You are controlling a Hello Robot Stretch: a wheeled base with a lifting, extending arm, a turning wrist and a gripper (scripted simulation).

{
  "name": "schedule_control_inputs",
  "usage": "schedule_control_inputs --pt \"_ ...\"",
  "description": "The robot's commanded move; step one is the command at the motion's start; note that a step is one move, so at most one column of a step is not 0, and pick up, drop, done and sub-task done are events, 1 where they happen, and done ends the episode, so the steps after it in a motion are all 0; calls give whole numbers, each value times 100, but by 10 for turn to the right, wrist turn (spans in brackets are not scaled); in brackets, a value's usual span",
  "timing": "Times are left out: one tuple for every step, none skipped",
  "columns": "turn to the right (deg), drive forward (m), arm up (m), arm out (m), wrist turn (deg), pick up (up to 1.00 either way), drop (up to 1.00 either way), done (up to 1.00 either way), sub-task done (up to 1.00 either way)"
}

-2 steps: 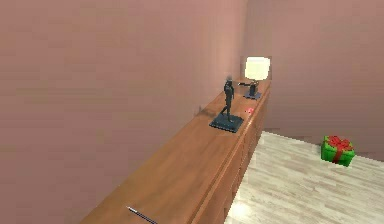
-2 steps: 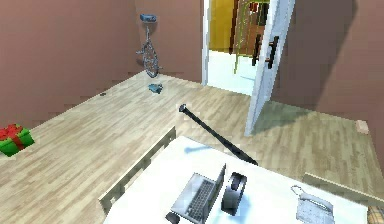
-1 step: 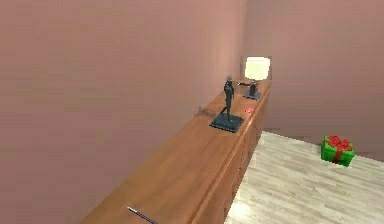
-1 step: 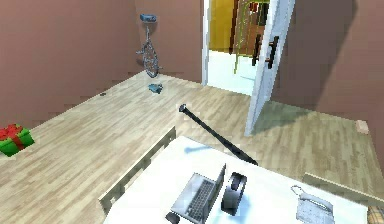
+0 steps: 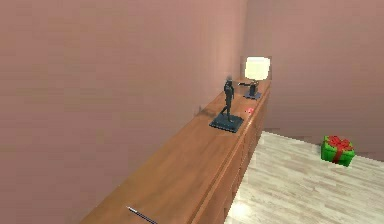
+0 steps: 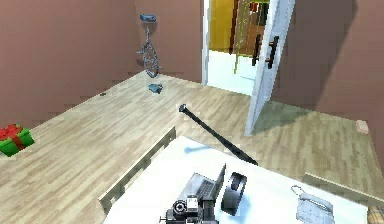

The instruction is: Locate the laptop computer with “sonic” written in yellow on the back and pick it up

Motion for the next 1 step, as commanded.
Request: schedule_control_inputs --pt "0 0 0 0 450 0 0 0 0"
